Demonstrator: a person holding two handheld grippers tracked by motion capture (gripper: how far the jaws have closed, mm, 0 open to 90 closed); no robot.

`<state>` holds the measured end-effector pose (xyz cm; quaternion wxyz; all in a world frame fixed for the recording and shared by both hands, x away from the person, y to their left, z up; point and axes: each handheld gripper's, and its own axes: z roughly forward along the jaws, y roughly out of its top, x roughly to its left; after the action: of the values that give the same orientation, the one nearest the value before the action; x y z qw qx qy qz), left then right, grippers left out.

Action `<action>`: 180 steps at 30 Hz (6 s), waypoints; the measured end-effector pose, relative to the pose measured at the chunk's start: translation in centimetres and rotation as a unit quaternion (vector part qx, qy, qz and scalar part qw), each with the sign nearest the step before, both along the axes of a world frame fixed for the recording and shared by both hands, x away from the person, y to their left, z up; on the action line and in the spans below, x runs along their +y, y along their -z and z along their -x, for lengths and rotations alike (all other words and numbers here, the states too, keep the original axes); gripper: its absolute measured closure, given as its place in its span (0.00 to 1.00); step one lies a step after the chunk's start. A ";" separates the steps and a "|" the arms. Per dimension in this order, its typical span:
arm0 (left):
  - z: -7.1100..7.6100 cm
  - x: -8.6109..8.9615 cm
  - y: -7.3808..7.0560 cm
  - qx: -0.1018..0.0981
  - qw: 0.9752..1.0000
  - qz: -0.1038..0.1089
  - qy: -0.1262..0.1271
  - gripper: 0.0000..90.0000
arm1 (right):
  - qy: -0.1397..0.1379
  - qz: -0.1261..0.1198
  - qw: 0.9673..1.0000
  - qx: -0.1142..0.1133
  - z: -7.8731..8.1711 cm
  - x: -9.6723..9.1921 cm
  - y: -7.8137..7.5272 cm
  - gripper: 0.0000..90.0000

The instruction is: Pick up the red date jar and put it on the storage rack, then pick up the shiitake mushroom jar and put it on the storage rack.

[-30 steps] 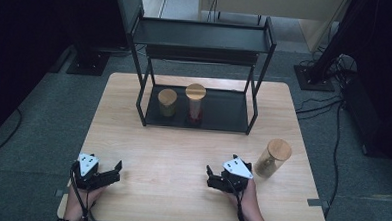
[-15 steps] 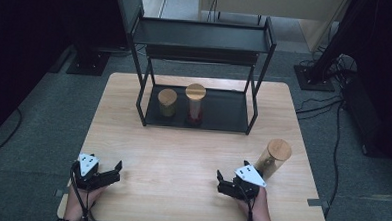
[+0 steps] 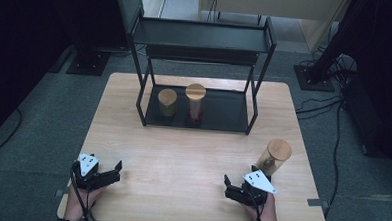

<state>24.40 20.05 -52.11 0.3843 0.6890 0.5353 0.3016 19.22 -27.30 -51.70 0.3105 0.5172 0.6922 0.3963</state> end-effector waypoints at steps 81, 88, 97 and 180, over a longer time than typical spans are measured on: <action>0.0 0.1 0.0 0.002 1.000 0.001 0.000 0.00 | 0.058 0.042 0.997 0.028 0.0 -8.8 0.1 0.01; 0.0 0.0 0.0 0.000 1.000 0.000 0.000 0.00 | 0.048 0.043 0.997 0.029 -0.8 -8.4 0.1 0.02; 0.0 0.0 0.0 0.001 1.000 0.002 0.000 0.00 | 0.043 0.045 0.998 0.020 -1.8 -7.8 0.0 0.05; 0.0 0.2 0.0 -0.001 1.000 0.009 0.004 0.00 | -0.014 -0.007 1.000 -0.008 -10.1 1.2 -2.5 0.28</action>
<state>24.38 20.21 -52.10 0.3924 0.6872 0.5349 0.2961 29.35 -26.09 -49.24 0.3068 0.5060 0.6943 0.4095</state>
